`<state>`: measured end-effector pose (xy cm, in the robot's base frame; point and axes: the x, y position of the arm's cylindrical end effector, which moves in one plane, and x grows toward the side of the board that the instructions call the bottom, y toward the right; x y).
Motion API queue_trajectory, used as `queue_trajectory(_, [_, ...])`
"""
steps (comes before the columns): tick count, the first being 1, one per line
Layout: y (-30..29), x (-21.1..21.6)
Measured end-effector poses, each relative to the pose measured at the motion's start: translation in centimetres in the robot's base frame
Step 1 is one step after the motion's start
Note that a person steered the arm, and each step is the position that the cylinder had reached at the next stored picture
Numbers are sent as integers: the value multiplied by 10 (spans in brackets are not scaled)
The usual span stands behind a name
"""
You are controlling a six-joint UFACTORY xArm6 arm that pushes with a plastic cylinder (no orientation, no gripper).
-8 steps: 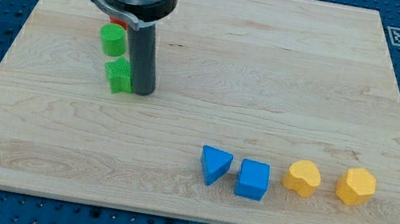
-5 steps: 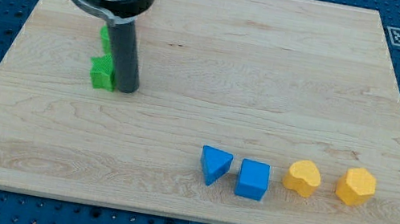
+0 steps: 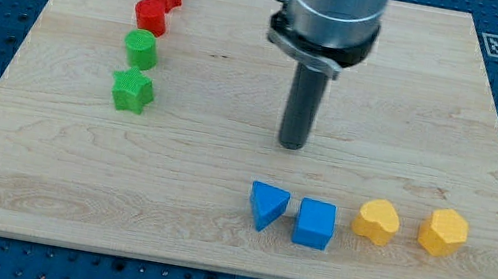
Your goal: Move your arm closer to the blue cube
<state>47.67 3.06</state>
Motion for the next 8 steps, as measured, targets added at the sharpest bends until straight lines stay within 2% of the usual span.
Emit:
queue_trajectory(2, [-77,4])
queue_trajectory(3, [-111,20])
queue_trajectory(4, [-124,62])
queue_trajectory(5, [-99,113])
queue_trajectory(6, [-31,141])
queue_trajectory(7, [42,142])
queue_trajectory(8, [45,142])
